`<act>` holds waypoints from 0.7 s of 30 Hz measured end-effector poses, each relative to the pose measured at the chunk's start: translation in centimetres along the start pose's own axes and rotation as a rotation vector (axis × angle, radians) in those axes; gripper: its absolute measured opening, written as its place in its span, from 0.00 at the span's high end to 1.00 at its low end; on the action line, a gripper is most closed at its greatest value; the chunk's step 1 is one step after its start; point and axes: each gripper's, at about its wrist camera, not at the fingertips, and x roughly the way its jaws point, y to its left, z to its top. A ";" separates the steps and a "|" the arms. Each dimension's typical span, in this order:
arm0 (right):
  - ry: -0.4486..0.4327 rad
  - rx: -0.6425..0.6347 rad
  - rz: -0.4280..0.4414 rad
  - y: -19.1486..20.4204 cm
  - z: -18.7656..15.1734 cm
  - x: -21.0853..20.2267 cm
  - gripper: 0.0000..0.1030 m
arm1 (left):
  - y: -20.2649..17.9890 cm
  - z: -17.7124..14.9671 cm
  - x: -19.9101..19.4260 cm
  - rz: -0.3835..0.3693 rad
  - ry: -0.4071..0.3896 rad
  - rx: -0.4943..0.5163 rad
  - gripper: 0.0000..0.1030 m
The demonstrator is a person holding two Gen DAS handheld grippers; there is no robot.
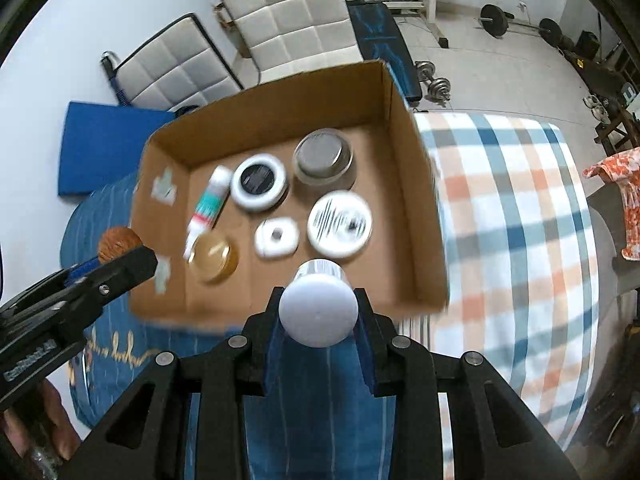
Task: Organize rigid objects
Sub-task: 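Carry the walnut and white cylinder into the box with both tools, then open both tools to release the walnut and cylinder, then lift out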
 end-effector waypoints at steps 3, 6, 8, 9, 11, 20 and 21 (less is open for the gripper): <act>0.009 0.009 -0.033 -0.5 3.1 2.3 0.67 | 0.5 2.4 3.5 0.032 0.055 0.003 0.62; 0.025 0.013 -0.070 -0.7 5.6 4.8 0.67 | 1.0 3.8 6.7 0.046 0.114 0.000 0.62; 0.038 0.012 -0.093 -0.8 6.9 6.2 0.67 | 1.4 4.6 9.1 0.054 0.160 -0.007 0.62; 0.045 0.012 -0.103 -0.9 7.5 7.1 0.67 | 1.7 4.9 10.4 0.052 0.190 -0.015 0.62; 0.073 0.011 -0.112 -1.0 8.4 8.8 0.67 | 2.0 5.1 12.0 0.061 0.224 -0.014 0.62; 0.130 -0.022 -0.152 -0.8 10.1 12.9 0.67 | 3.7 4.4 16.5 0.094 0.348 -0.039 0.62; 0.136 -0.020 -0.151 -0.9 10.2 13.2 0.67 | 3.9 4.3 17.0 0.096 0.360 -0.044 0.62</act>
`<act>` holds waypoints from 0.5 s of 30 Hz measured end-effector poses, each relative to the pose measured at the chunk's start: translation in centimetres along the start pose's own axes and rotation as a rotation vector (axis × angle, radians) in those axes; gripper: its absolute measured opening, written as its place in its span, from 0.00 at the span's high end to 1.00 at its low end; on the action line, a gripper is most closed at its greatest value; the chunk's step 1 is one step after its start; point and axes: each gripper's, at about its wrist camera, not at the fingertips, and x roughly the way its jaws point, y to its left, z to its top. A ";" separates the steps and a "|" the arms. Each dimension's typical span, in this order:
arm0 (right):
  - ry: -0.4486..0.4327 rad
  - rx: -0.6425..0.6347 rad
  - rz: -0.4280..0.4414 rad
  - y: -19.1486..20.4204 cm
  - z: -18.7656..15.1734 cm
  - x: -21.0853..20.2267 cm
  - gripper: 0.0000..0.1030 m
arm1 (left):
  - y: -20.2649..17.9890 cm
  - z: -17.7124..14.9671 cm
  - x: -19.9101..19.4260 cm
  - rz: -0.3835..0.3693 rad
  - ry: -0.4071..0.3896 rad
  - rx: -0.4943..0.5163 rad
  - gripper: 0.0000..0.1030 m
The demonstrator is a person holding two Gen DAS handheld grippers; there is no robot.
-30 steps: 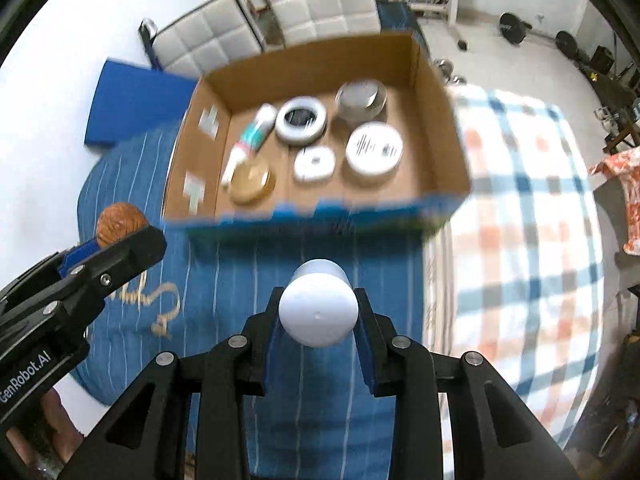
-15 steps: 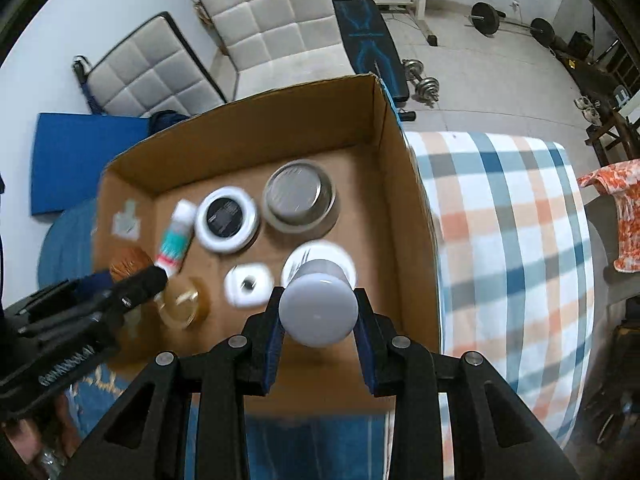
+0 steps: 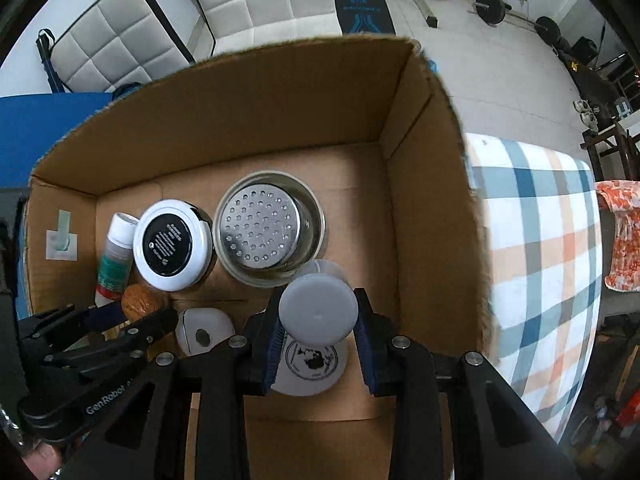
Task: Organize rigid objects
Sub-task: 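Open both tools to release the walnut and cylinder, then lift out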
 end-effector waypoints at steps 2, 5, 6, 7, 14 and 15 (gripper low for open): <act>0.003 -0.006 -0.012 0.1 0.1 0.3 0.66 | 0.2 0.2 0.7 0.008 0.016 -0.004 0.62; 0.003 -0.011 -0.015 0.2 0.5 0.4 0.66 | 0.8 0.5 1.5 0.006 0.030 -0.024 0.62; 0.007 -0.011 -0.012 0.1 0.6 0.4 0.66 | 0.9 0.6 1.8 0.007 0.036 -0.028 0.62; 0.012 -0.012 -0.009 0.1 0.7 0.5 0.66 | 0.9 0.6 1.8 0.010 0.030 -0.024 0.62; 0.056 -0.053 0.015 0.0 -1.7 -0.1 0.66 | 1.5 0.7 1.5 0.015 0.041 -0.015 0.62; 0.062 -0.064 0.020 0.0 -2.3 -0.1 0.66 | 1.6 0.4 1.4 0.016 0.038 -0.012 0.61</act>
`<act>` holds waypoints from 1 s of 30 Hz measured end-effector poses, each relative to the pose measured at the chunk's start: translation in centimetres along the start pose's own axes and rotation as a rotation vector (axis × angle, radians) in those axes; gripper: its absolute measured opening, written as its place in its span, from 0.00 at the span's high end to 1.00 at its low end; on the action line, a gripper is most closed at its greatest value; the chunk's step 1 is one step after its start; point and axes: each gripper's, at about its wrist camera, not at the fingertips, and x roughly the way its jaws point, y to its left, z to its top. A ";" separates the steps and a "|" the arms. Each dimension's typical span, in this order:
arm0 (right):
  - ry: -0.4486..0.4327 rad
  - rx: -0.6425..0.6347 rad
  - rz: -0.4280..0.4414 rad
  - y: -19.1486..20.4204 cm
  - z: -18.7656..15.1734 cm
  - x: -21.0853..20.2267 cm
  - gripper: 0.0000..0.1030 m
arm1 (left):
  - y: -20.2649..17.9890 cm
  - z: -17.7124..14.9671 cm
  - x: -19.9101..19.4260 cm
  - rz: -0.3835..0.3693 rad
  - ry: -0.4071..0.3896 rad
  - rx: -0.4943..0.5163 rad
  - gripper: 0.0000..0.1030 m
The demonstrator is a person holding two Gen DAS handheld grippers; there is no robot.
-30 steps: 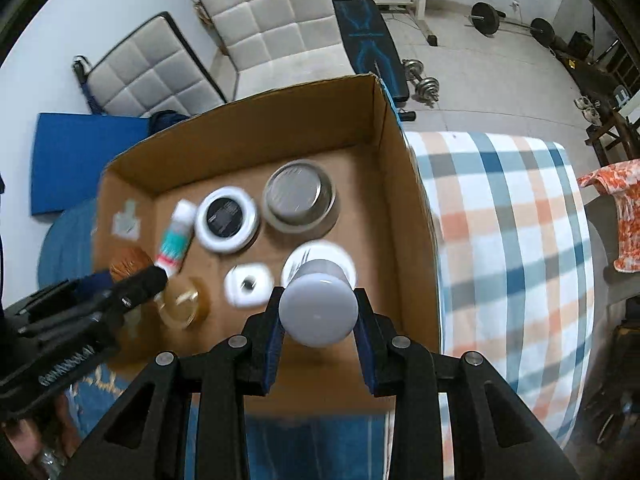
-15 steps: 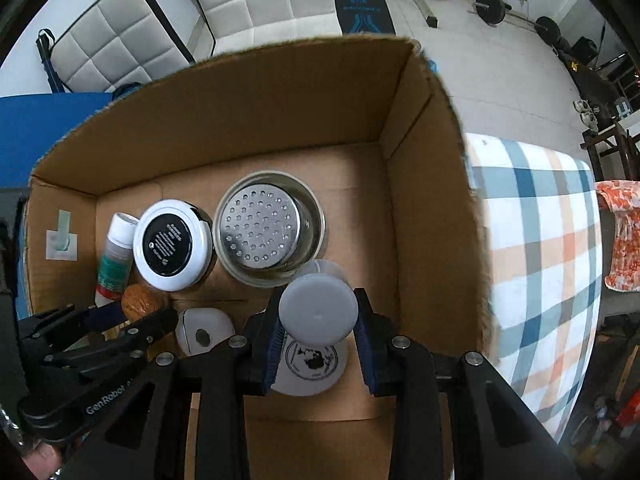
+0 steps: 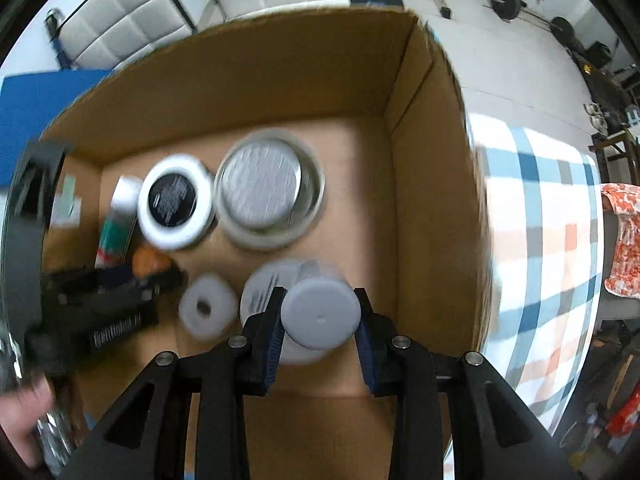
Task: Organize rigid objects
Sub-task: 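Open both tools to release the walnut and cylinder, then lift out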
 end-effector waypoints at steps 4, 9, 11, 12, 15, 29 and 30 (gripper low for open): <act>0.047 -0.036 0.016 0.5 -2.6 0.6 0.66 | 0.0 -1.0 0.4 0.005 0.023 0.002 0.53; 0.100 -0.062 0.018 1.0 -4.2 2.0 0.66 | 0.7 -1.3 0.8 0.005 0.038 -0.028 0.40; 0.130 -0.072 0.021 1.3 -4.7 2.8 0.66 | 1.0 -1.2 0.7 0.001 0.035 -0.043 0.37; 0.148 -0.078 0.022 1.6 -5.0 3.2 0.66 | 0.9 -1.5 0.6 -0.004 0.029 -0.050 0.31; 0.170 -0.075 0.010 1.8 -5.0 4.5 0.66 | 1.5 -1.7 -0.3 -0.002 -0.003 -0.064 0.28; 0.166 -0.054 -0.067 3.3 -3.7 6.6 0.66 | 4.2 -3.3 -3.4 -0.005 -0.042 -0.084 0.19; 0.166 -0.052 -0.071 4.4 -3.6 6.8 0.66 | 3.7 -3.5 -3.1 -0.003 -0.045 -0.085 0.19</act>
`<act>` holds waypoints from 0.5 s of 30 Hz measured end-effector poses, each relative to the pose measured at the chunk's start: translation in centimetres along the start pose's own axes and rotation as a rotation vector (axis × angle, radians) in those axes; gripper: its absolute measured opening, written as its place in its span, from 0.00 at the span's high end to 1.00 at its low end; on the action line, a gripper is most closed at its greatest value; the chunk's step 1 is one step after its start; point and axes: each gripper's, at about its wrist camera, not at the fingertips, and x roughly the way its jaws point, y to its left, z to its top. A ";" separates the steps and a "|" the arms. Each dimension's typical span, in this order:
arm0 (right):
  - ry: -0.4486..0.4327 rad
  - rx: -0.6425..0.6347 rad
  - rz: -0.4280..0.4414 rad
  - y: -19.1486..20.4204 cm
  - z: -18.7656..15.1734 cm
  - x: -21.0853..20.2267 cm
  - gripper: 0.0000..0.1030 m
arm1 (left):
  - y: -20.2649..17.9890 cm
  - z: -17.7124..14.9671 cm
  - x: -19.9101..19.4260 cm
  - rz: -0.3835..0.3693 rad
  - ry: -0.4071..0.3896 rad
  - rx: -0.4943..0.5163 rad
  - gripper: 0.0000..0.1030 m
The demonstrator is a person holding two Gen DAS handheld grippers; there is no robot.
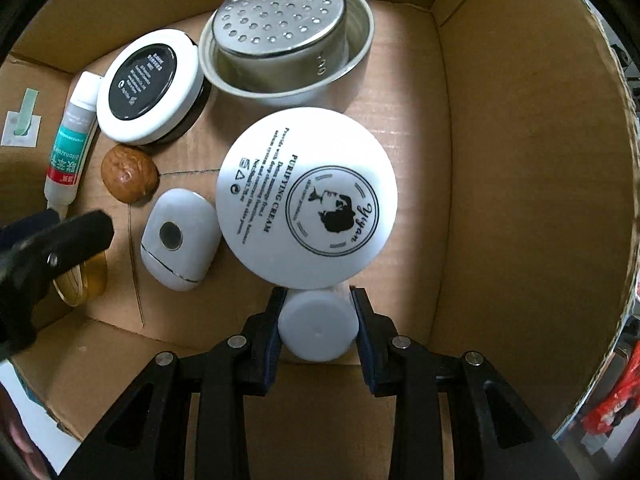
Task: Organize rigid objects
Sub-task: 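Open both tools to release the walnut and cylinder, then lift out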
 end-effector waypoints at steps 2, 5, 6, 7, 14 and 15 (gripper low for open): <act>0.003 0.010 -0.007 -0.1 0.1 0.1 0.66 | 0.2 -0.5 -0.1 0.005 -0.004 0.002 0.19; 0.011 0.021 0.016 -0.8 0.5 -0.4 0.62 | 0.0 -2.3 -0.3 0.006 -0.015 -0.002 0.19; 0.004 0.023 0.020 -0.8 0.5 -0.8 0.56 | 0.2 -2.5 -0.4 0.000 -0.019 -0.010 0.19; -0.006 0.024 0.021 -1.1 0.7 -1.2 0.52 | 0.6 -2.8 -0.7 -0.012 -0.026 -0.023 0.19; -0.064 0.028 0.031 -0.8 -0.1 -5.4 0.33 | 1.4 -4.2 -3.3 -0.026 -0.079 -0.031 0.12; -0.077 0.025 0.033 -0.9 -0.3 -6.2 0.27 | 1.4 -4.6 -4.1 -0.021 -0.095 -0.022 0.07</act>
